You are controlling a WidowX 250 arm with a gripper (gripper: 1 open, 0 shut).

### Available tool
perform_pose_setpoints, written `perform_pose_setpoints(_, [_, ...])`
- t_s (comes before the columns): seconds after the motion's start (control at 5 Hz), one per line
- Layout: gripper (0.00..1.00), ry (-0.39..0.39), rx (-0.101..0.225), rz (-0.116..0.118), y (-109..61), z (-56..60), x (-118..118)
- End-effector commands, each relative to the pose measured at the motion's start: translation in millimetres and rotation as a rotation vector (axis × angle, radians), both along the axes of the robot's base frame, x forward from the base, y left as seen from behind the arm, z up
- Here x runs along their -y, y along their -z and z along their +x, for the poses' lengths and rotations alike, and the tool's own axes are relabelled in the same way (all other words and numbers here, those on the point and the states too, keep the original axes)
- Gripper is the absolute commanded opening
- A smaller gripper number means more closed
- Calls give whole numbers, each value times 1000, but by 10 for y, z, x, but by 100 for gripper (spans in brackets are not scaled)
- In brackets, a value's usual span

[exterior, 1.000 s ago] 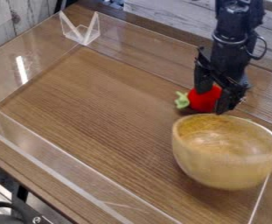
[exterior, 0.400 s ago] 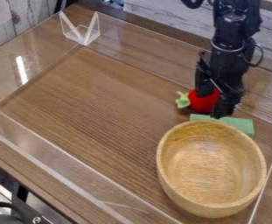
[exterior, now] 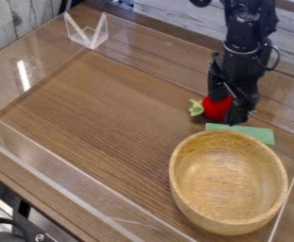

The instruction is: Move the red object to the left side of the table

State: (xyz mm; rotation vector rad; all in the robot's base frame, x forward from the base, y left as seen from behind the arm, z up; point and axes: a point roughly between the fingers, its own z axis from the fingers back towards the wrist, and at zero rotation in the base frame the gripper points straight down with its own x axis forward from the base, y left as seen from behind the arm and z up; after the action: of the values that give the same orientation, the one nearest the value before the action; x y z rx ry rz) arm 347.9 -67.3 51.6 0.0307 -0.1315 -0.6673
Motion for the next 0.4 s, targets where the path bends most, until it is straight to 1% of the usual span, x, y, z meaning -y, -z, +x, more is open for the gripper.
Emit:
perform_pose_setpoints(0.0, [100,43,85,-3,-193,116,192])
perform_pose_setpoints(0.2, [100,46,95,2,-221,40,243])
